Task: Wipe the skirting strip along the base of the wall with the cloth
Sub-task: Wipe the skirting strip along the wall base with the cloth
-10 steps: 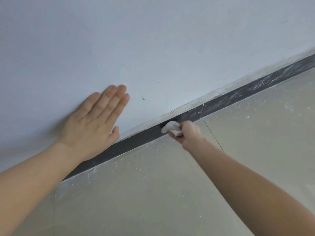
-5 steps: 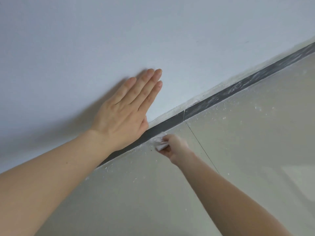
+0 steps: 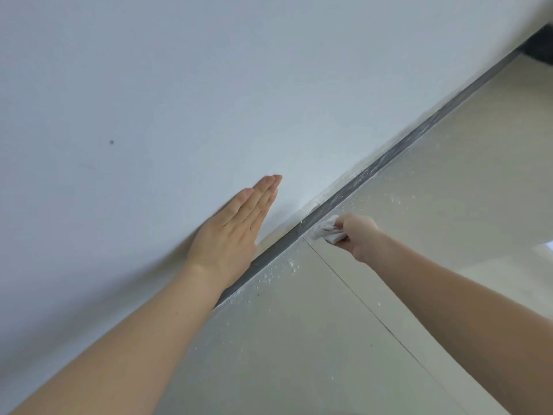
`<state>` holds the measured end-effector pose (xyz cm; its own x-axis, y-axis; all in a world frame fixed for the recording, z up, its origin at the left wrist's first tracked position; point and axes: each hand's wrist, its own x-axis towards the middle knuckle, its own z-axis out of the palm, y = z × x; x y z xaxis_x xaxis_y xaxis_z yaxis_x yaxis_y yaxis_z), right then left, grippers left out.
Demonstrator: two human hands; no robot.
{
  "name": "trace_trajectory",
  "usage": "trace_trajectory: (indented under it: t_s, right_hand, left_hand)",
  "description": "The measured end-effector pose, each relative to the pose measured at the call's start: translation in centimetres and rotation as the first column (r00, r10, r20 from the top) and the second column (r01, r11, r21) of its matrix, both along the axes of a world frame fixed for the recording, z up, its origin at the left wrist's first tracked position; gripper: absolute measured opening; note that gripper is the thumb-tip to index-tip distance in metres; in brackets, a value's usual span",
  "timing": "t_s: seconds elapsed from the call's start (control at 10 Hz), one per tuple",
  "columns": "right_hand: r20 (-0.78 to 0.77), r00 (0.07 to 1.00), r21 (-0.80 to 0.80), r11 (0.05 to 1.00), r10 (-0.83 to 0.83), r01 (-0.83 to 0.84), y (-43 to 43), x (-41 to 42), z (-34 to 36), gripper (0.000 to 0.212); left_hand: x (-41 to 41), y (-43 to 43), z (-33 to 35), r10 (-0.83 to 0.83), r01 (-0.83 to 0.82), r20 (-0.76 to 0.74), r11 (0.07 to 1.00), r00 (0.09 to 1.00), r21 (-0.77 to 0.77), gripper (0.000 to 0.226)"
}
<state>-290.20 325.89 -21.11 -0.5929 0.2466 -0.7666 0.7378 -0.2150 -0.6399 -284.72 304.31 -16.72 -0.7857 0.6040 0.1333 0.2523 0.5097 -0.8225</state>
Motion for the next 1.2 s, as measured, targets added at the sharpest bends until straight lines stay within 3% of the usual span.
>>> trace_trajectory:
  t_s: [0.1, 0.2, 0.3, 0.4, 0.5, 0.6, 0.7, 0.8, 1.0, 1.1, 1.2]
  right_hand:
    - [-0.014, 0.99, 0.089, 0.987, 0.139, -0.137, 1.0, -0.5, 2.0, 0.02]
    - [-0.086, 0.982, 0.085, 0.983, 0.168, -0.16, 1.5, -2.1, 2.6, 0.019]
    - [-0.003, 0.94, 0.273, 0.905, 0.341, -0.327, 3.0, -3.9, 2.4, 0.017]
    - [0.004, 0.967, 0.052, 0.965, 0.256, -0.256, 5.3, -4.8, 0.8, 0.022]
    - [0.088, 0.888, 0.116, 0.881, 0.451, -0.459, 8.1, -6.2, -1.3, 0.03]
    - [0.136, 0.835, 0.061, 0.837, 0.533, -0.544, 10.0, -7.0, -2.0, 0.02]
    - [0.172, 0.811, -0.03, 0.826, 0.559, -0.563, 10.9, -7.4, -2.1, 0.024]
    - [0.148, 0.756, -0.112, 0.771, 0.637, -0.627, 10.7, -7.4, -3.2, 0.018]
    - [0.079, 0.627, -0.164, 0.63, 0.775, -0.759, 7.4, -7.4, -8.1, 0.006]
    - [0.117, 0.645, -0.195, 0.654, 0.755, -0.731, 4.7, -7.0, -11.6, 0.008]
    - [0.166, 0.747, -0.446, 0.725, 0.643, -0.525, 2.1, -4.9, -13.5, 0.017]
  left_hand:
    - [-0.2, -0.2, -0.1, -0.005, 0.004, 0.006, 0.999, 1.0, 0.041, 0.071]
    - [-0.5, 0.0, 0.2, 0.004, -0.008, 0.041, 0.995, 0.999, 0.102, 0.075]
    - [-0.6, 0.6, 0.1, 0.016, -0.03, 0.061, 0.972, 0.998, 0.234, 0.074]
    - [-0.9, 2.9, -0.8, 0.025, -0.053, 0.083, 0.937, 0.996, 0.344, 0.069]
    - [-3.1, 6.9, -1.7, 0.031, -0.073, 0.129, 0.94, 0.991, 0.332, 0.068]
    - [-5.9, 11.2, -1.0, 0.09, -0.134, 0.142, 0.931, 0.986, 0.341, 0.07]
    - [-8.1, 14.2, 0.5, 0.099, -0.147, 0.161, 0.935, 0.982, 0.322, 0.077]
    - [-9.3, 15.3, 1.1, 0.128, -0.163, 0.137, 0.946, 0.982, 0.281, 0.077]
    - [-10.3, 13.2, -2.9, 0.11, -0.093, -0.074, 0.975, 0.991, 0.203, 0.081]
    - [-9.8, 12.1, -4.4, 0.149, -0.121, -0.156, 0.977, 0.976, 0.174, 0.077]
    - [-8.8, 11.4, -4.5, 0.169, -0.147, -0.144, 0.977, 0.975, 0.155, 0.068]
